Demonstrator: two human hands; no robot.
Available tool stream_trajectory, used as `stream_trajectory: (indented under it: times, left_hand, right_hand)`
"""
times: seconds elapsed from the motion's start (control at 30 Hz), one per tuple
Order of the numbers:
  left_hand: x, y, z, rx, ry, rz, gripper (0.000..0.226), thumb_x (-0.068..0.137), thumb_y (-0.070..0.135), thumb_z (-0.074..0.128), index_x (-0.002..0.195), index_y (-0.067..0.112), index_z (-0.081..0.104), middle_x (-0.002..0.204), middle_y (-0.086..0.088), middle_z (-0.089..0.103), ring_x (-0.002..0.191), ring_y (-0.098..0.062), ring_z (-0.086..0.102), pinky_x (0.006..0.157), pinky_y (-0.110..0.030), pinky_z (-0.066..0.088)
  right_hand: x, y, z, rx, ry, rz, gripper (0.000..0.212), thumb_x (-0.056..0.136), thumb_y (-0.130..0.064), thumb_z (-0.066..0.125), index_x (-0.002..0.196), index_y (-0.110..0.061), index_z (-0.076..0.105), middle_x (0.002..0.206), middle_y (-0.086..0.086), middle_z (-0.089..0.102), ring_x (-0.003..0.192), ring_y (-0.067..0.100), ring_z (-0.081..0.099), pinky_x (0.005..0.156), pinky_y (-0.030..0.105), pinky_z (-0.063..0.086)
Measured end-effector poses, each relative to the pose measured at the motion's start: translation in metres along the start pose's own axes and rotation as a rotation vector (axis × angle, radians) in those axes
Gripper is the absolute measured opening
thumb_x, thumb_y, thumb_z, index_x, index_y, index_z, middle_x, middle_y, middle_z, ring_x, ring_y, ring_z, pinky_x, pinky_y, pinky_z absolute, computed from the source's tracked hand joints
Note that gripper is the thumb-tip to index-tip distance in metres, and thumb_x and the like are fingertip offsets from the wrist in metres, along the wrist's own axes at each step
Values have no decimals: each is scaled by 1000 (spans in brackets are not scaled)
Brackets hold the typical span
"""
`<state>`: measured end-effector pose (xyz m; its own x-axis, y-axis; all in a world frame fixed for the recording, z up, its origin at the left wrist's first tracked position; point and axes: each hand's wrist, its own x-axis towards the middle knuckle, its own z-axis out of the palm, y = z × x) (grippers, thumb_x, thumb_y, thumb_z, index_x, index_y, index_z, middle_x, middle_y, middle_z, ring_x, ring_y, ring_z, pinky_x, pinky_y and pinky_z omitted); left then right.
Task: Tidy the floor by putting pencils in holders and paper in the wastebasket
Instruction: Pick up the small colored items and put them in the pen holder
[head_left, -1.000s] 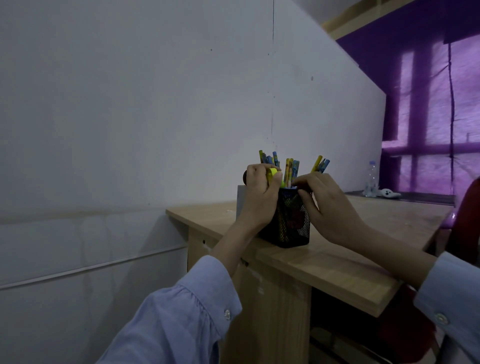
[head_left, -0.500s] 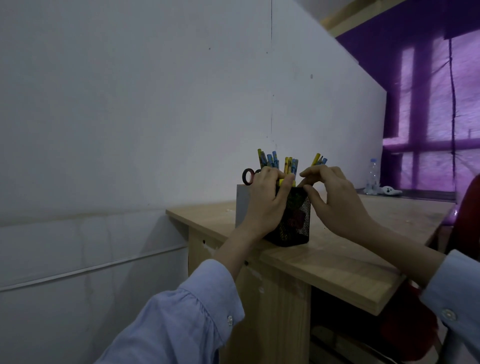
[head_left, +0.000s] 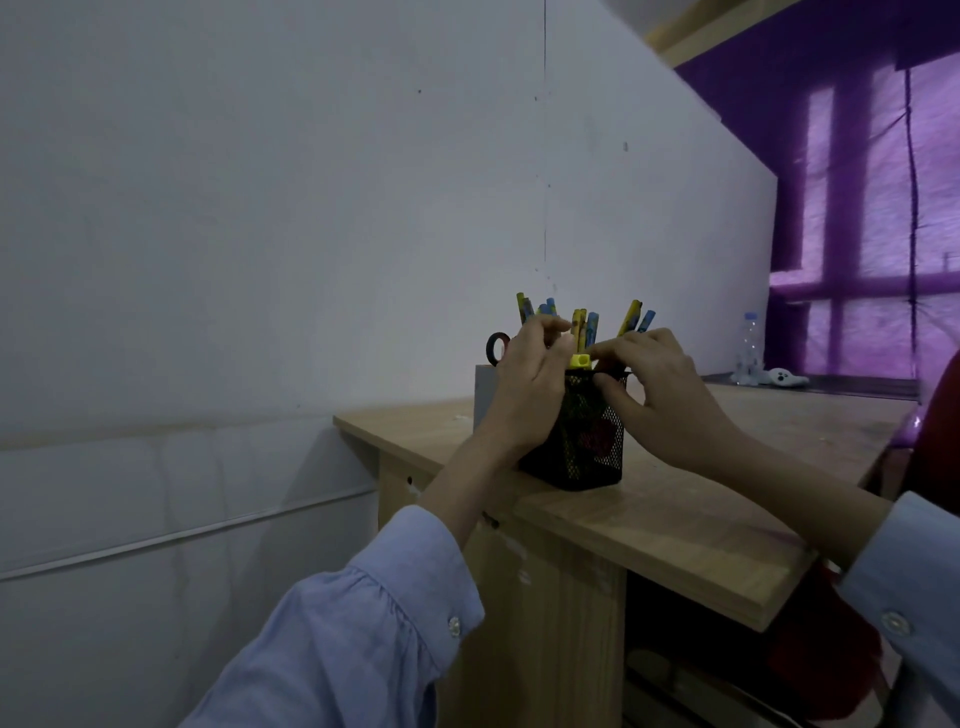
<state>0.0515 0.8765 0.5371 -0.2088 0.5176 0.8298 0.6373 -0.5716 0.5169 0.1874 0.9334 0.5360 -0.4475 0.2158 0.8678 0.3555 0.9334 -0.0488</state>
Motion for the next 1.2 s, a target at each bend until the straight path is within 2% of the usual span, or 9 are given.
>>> stream_trajectory:
  times: [0.07, 0.13, 0.23, 0.37, 0.53, 0.67, 0.87, 1.0, 1.2]
  left_hand:
    - [1, 3, -4, -160, -29, -40, 36, 87, 27, 31, 113, 9, 49, 104, -5, 49, 103, -24, 49, 95, -37, 43]
    - [3, 5, -7, -245, -31, -26, 36, 91, 17, 28, 115, 3, 50, 95, -2, 47, 91, -15, 48, 87, -25, 43]
    - [8, 7, -8, -182, -39, 6, 38, 97, 0, 21, 118, 3, 52, 94, 5, 50, 88, -6, 48, 80, -15, 44]
    - [12, 6, -7, -82, -42, -7, 39, 95, -5, 28, 125, 4, 51, 102, 3, 54, 88, -1, 50, 71, -2, 42]
    - [9, -3, -8, 14, 24, 42, 32, 93, 6, 53, 125, 9, 51, 121, -9, 55, 109, -12, 53, 95, -19, 44]
    - [7, -4, -14, 30, 110, 51, 21, 86, 16, 67, 105, 10, 62, 108, -4, 65, 98, -14, 62, 83, -21, 52]
    - [7, -1, -16, 261, 26, 170, 22, 92, 19, 58, 103, 6, 71, 102, -8, 68, 95, -15, 61, 85, -26, 48]
    - [2, 0, -12, 321, -2, 197, 34, 98, 24, 47, 100, 0, 72, 98, -12, 57, 94, -18, 54, 82, -21, 38]
    - [-4, 0, -23, 376, -38, 266, 28, 86, 35, 65, 100, 11, 67, 97, -2, 63, 90, -11, 56, 77, -19, 44]
  right_hand:
    - [0, 0, 1, -37, -15, -7, 19, 92, -15, 55, 108, -11, 66, 102, 3, 61, 105, 21, 42, 82, 38, 33]
    - [-1, 0, 1, -57, -43, -7, 18, 91, -17, 55, 104, -11, 65, 104, 3, 59, 106, 20, 39, 82, 36, 29]
    - [0, 0, 1, -63, -75, 0, 16, 90, -20, 55, 102, -10, 62, 105, 2, 56, 107, 21, 38, 81, 35, 26]
    - [-2, 2, -1, -8, -57, -14, 18, 89, -19, 59, 106, -12, 62, 101, -2, 58, 103, 18, 43, 84, 38, 34]
    - [-8, 1, -8, 183, 67, -11, 28, 84, -7, 66, 108, -10, 52, 90, -5, 66, 98, 22, 62, 89, 46, 47]
    - [-9, 2, -3, 98, 61, -58, 27, 81, -6, 68, 105, -12, 57, 92, -15, 55, 99, 19, 53, 87, 51, 45]
    - [-8, 1, -3, -33, 105, -59, 27, 76, -10, 73, 101, -11, 61, 104, 4, 61, 106, 28, 47, 84, 48, 41]
    - [-10, 8, -4, -24, 47, -8, 26, 80, -18, 71, 104, -15, 61, 104, -1, 62, 109, 24, 46, 86, 45, 38]
    - [-7, 18, -11, -69, -82, -30, 22, 87, -32, 64, 109, -26, 61, 103, -15, 56, 106, 15, 48, 87, 41, 33]
